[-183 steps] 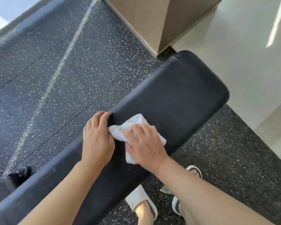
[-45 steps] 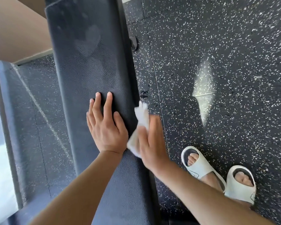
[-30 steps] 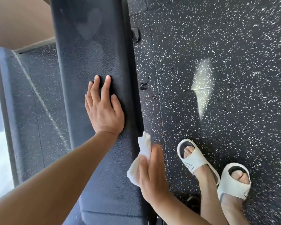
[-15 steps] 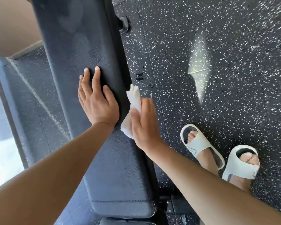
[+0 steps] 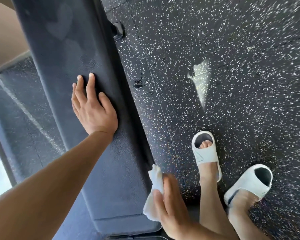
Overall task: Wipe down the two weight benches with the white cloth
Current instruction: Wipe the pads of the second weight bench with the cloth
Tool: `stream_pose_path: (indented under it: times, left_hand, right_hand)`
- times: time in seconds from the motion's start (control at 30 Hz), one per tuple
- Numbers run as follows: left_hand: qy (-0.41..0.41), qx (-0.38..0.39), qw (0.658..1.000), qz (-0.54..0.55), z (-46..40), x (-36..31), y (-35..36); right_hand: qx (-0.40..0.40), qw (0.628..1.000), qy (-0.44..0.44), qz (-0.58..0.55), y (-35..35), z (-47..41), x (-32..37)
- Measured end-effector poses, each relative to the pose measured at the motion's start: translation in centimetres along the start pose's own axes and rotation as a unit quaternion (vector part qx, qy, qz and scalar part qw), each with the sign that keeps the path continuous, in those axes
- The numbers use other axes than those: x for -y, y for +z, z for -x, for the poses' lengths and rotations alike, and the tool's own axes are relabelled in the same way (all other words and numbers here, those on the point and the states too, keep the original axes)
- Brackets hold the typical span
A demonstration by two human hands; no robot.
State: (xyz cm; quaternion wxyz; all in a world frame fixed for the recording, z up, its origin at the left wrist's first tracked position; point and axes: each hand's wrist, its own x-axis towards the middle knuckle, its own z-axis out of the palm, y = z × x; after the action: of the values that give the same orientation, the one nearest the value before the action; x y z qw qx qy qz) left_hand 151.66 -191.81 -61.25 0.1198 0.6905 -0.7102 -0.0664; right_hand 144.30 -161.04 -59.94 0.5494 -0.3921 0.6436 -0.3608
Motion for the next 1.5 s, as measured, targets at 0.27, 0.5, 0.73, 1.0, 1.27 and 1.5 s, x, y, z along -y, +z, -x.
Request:
stream_pose_path:
  times: [0.27,0.5,0.73,1.0,1.27,1.5]
  left_hand:
    - [-0.003,-0.021,1.000,-0.002,0.2,-0.2,0.0]
    - [-0.004,-0.014,1.000,-0.005,0.4,-0.7,-0.4]
    - [0.001,-0.015,1.000,-0.005,0.3,-0.5,-0.2]
    - [0.003,-0.018,1.000,0.002,0.2,0.2,0.3]
    - [-0.010,0.002,1.000,0.011,-0.1,0.7,0.7]
    - [-0.003,0.033,0.999,0.007,-0.2,0.7,0.3]
  right_hand:
    - [-0.134,0.990,-0.004,-0.047,0.5,-9.4,1.8]
    - [-0.121,0.991,-0.043,-0.026,0.4,-9.1,1.1]
    - [-0.062,0.998,-0.020,-0.015,1.1,-0.5,-1.5]
    - [-0.149,0.982,-0.083,0.084,-0.4,-14.7,4.8]
    - [-0.146,0.947,-0.160,0.236,-3.3,-27.8,10.8]
    - [-0.090,0.863,-0.274,0.416,-4.4,-36.9,16.0]
